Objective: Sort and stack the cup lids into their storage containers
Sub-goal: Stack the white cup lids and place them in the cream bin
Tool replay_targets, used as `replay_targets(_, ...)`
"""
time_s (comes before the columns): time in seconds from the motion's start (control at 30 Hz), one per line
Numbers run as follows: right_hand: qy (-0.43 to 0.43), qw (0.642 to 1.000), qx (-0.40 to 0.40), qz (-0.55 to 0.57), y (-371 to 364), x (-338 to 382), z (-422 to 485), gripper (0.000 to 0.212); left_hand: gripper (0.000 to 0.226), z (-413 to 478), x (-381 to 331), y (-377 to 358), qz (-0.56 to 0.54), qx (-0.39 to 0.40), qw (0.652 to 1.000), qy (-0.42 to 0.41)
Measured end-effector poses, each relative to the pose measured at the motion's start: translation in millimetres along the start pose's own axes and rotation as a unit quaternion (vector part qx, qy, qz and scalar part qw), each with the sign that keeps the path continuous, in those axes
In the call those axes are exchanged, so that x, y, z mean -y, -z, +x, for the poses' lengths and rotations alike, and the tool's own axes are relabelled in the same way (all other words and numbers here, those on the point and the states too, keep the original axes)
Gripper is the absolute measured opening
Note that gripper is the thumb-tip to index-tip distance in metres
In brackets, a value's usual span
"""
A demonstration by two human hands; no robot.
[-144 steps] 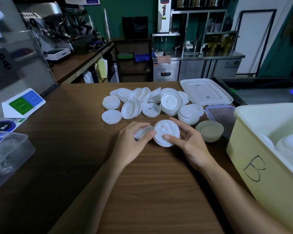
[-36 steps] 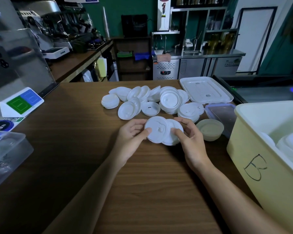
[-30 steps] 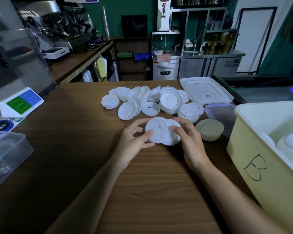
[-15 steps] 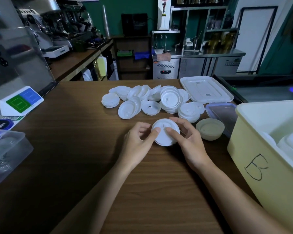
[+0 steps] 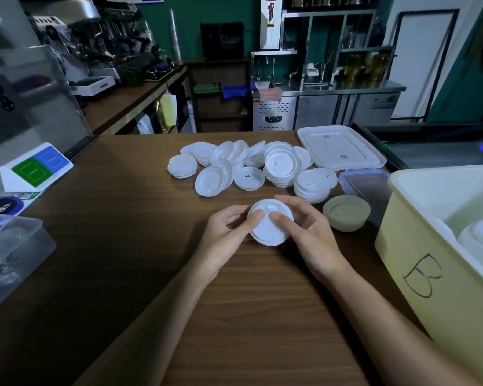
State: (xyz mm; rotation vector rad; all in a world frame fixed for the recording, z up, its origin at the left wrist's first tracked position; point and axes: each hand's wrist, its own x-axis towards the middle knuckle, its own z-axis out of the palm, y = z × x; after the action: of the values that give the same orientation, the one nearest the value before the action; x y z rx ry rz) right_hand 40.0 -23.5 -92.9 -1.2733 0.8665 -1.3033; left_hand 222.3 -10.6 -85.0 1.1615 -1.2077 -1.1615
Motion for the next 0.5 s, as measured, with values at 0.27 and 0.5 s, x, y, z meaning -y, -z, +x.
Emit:
replay_targets(0.27,0.013,0.998,0.005,-0.055,-2,-2,-1,0.045,0.027,4,8,2,0.076,-0.044,0.995,-0.055)
replay_targets(0.5,0.016,0.998,-0.036,-0.053,0,-5,0,0.044,0.052,33,26,29,0.420,-0.125,0.889,-0.129)
